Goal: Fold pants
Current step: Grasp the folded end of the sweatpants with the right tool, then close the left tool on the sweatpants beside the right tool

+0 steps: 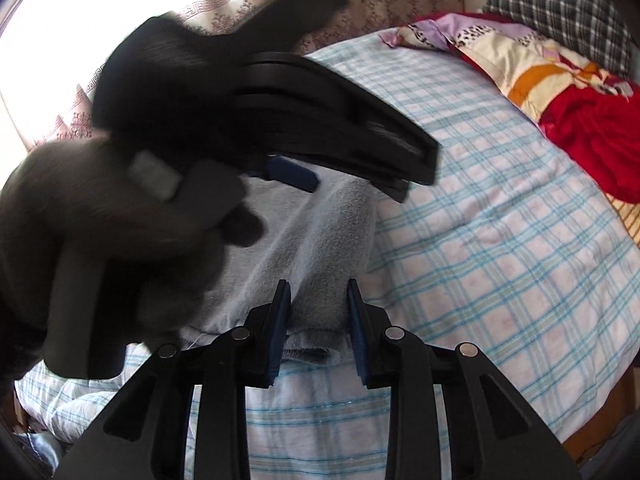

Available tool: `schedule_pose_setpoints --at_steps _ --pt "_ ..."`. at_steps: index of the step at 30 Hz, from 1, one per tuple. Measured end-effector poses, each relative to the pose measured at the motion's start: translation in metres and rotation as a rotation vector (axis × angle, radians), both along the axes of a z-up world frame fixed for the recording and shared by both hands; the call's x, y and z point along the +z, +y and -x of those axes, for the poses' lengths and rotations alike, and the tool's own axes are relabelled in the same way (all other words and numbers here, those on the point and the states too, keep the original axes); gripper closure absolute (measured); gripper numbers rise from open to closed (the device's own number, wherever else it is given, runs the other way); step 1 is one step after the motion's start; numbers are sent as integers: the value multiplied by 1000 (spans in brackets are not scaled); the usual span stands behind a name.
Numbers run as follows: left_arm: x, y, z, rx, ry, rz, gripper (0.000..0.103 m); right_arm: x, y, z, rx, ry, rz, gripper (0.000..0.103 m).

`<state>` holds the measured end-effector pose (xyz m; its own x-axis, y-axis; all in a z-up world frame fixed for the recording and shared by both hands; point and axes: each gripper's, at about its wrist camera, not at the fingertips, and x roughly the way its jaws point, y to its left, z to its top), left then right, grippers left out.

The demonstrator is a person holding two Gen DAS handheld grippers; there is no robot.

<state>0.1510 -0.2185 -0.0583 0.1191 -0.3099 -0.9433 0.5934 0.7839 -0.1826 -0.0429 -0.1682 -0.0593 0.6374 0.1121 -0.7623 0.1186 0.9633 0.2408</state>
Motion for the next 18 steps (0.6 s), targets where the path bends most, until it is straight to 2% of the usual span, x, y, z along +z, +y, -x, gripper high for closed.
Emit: schedule_pose_setpoints --at_steps 4,8,10,12,16,18 --pt "-11 -13 -6 -16 19 -66 21 -1 0 -1 -3 5 -12 76" --pt "-17 -23 -6 -30 -2 -127 24 -1 -2 -2 -6 3 -20 76" --pt "-18 -24 -4 -31 -31 -161 34 -1 -1 1 -7 2 -21 76" --pt "-17 -23 -4 -24 -42 -168 48 -2 -7 -2 -16 4 -28 76" --pt "-14 -10 -10 -4 -29 -123 60 -4 -18 -1 -57 5 -63 71" --pt "-11 -4 -11 6 -20 -96 70 -6 -26 -1 -86 13 -94 54"
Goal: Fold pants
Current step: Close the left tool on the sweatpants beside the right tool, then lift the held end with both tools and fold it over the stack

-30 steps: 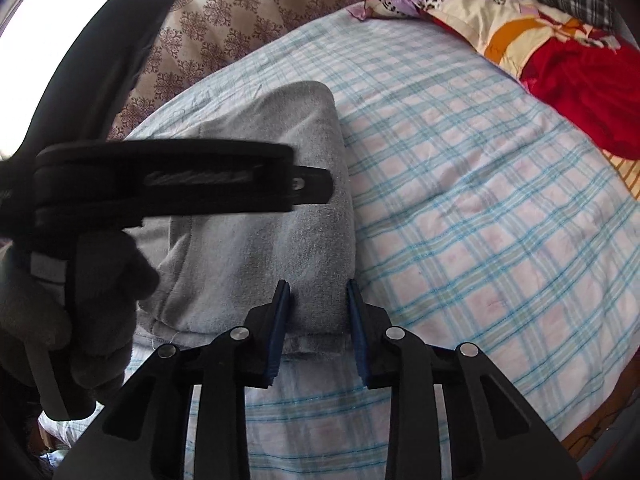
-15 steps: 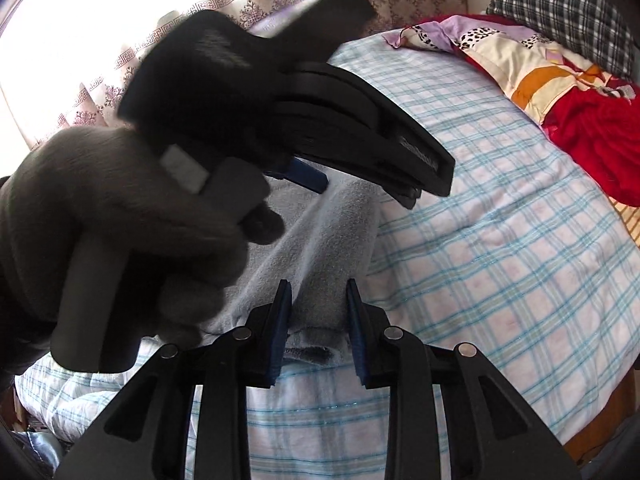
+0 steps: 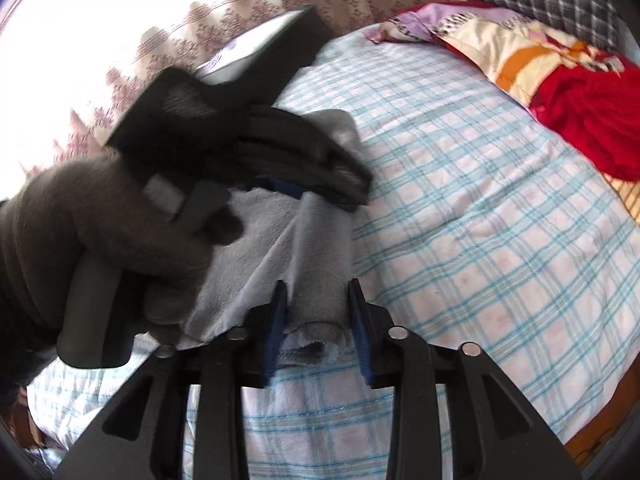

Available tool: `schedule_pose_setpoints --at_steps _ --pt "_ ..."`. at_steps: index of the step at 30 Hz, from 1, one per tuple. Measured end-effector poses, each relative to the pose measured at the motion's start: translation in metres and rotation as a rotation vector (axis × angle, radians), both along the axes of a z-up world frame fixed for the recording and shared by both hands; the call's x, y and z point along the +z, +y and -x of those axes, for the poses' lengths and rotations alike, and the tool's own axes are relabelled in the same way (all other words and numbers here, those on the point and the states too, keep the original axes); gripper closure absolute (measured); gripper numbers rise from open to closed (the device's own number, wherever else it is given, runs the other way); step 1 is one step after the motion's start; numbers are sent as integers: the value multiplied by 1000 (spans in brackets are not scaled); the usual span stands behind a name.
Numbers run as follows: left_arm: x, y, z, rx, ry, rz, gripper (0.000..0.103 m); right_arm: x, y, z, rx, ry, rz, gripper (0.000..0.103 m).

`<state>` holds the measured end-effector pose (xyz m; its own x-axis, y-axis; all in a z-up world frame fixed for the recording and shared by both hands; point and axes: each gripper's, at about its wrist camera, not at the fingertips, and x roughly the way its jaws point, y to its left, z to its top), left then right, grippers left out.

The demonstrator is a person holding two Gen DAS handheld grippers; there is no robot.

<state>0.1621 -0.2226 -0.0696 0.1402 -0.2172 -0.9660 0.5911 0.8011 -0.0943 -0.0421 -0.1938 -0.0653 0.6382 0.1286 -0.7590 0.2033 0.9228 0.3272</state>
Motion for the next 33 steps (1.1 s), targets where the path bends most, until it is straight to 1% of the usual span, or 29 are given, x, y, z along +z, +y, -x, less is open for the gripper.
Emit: schedule_pose_setpoints --at_steps 1,3,6,9,12,15,16,17,18,19,20,24,28,32,33 --pt "2 3 -1 10 8 16 73 -1 -4 0 -12 -2 -18 48" --pt "6 12 -3 36 27 63 79 -2 -6 0 -12 0 -41 48" --pt "12 26 -2 45 29 107 83 -5 -5 0 -1 -1 -91 44" --pt "19 39 4 48 24 141 84 -8 -5 -4 13 8 -161 44" --pt "28 49 5 65 29 183 85 -5 1 -6 29 1 -173 44" --pt "38 60 4 75 31 223 85 3 14 -14 60 -16 -155 46" --pt "43 65 5 80 28 240 85 5 20 -16 72 -19 -140 56" --pt "47 67 4 83 28 252 85 8 26 -18 82 -21 -120 64" --pt "51 71 4 85 24 264 85 11 32 -20 90 -27 -94 65" --pt "53 71 3 85 22 274 85 15 37 -21 97 -35 -72 71" --pt "56 76 2 87 20 290 86 20 45 -21 109 -46 -37 73" --pt "70 101 -1 102 30 368 86 40 68 -16 140 -90 50 77" --pt "85 128 -2 116 20 433 86 58 87 -16 175 -126 78 77" --pt "98 168 -5 148 23 507 86 71 111 -20 229 -156 105 77" --pt "99 175 -6 153 20 514 86 73 116 -23 240 -161 111 77"
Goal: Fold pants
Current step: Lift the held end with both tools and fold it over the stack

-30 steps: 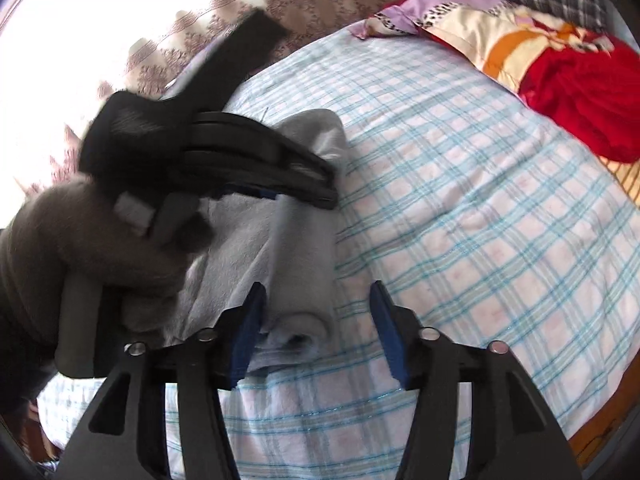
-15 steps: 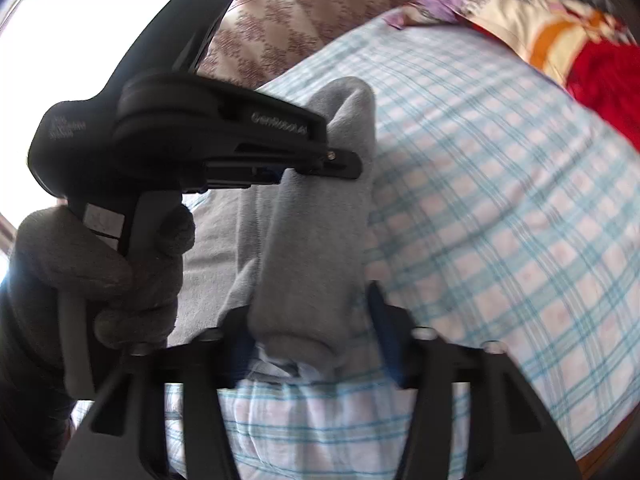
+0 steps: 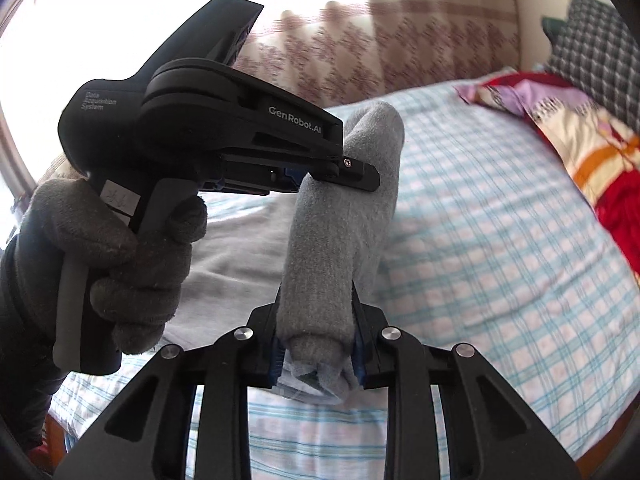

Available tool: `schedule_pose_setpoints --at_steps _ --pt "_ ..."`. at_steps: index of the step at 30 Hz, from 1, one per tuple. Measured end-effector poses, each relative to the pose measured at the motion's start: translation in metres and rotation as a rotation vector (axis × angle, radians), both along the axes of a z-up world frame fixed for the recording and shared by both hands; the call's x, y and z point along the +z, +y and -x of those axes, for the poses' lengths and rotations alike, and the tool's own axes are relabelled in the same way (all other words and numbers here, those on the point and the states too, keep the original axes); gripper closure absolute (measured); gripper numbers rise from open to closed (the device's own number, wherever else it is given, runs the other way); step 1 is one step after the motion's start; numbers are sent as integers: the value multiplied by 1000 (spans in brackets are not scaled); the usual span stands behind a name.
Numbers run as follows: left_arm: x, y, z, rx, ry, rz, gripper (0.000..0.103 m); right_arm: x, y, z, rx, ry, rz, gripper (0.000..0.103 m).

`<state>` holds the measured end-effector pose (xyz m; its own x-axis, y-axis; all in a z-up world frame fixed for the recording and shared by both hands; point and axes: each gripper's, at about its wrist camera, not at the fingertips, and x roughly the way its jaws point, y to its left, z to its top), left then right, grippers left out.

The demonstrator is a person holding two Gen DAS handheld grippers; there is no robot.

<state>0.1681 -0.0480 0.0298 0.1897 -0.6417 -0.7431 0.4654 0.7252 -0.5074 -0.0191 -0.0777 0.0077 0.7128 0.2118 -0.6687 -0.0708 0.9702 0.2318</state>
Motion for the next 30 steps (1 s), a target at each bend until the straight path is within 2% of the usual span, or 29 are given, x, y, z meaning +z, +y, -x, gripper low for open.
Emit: schedule_pose_setpoints --at_steps 8,17,23,30 --pt "6 77 -3 70 -16 52 86 12 58 -17 105 -17 44 77" --pt "-16 164 -10 169 14 66 86 4 124 -33 210 4 81 78" --pt "-40 203 -14 210 51 80 86 -9 157 -46 265 40 104 78" --pt "-59 229 -15 235 73 88 86 -20 181 -59 320 69 124 79"
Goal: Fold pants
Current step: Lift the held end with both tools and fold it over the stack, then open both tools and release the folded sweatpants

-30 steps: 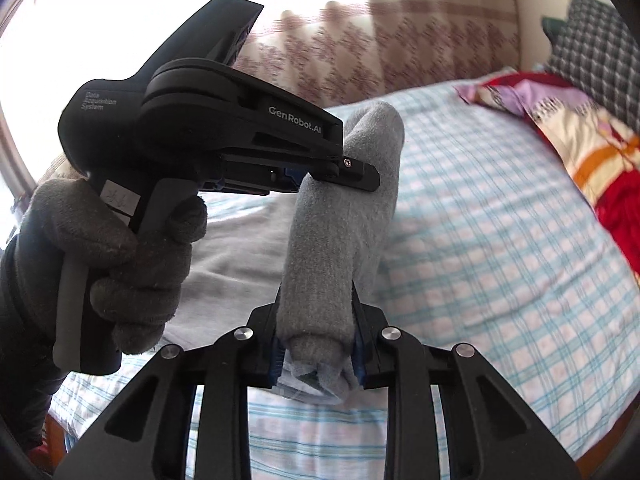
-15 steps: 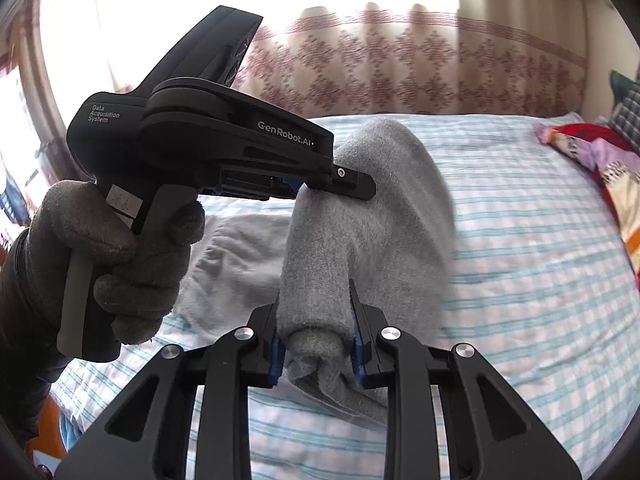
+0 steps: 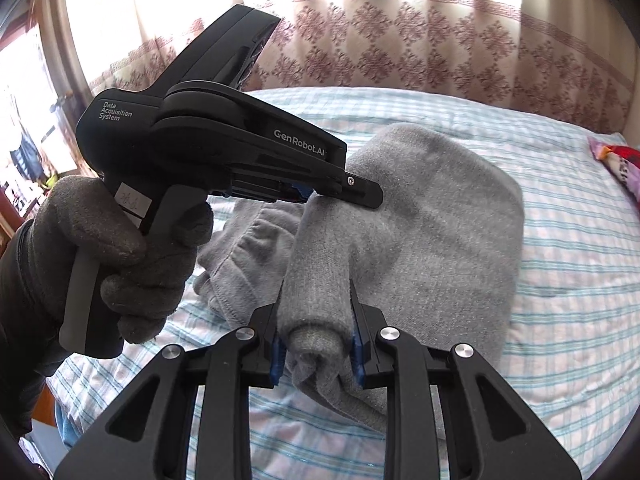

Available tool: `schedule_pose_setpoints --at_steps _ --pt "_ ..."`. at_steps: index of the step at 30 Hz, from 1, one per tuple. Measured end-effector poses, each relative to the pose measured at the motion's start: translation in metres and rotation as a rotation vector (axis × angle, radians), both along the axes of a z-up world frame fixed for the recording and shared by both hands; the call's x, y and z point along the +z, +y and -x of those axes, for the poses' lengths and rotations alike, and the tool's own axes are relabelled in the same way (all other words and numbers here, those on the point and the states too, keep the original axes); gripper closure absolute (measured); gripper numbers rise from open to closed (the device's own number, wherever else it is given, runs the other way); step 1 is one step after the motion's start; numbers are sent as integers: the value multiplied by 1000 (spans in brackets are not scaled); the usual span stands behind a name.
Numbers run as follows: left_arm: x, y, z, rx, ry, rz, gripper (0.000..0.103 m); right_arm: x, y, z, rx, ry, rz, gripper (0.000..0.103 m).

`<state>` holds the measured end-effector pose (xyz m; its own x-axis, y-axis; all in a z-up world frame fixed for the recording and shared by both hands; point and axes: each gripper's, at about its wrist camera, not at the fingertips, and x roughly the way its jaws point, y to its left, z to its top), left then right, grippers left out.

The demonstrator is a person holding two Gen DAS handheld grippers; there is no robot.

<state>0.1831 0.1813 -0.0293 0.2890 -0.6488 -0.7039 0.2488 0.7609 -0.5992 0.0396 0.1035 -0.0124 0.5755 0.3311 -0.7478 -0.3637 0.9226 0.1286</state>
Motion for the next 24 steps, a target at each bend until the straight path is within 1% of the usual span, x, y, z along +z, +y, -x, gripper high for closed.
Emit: schedule_pose_setpoints --at_steps 9,16,19,23,24 --pt "-9 40 -1 46 5 -17 86 -4 19 -5 88 -1 -1 79" --pt "-12 75 3 95 4 -30 86 -7 45 -10 154 0 -15 79" --pt "-19 86 6 115 18 -40 86 -10 55 -12 175 5 -15 79" --pt "-28 93 7 133 29 -54 86 -20 62 -19 192 42 -19 79" --pt "-31 92 7 135 28 -58 86 -22 61 -21 192 56 -28 76"
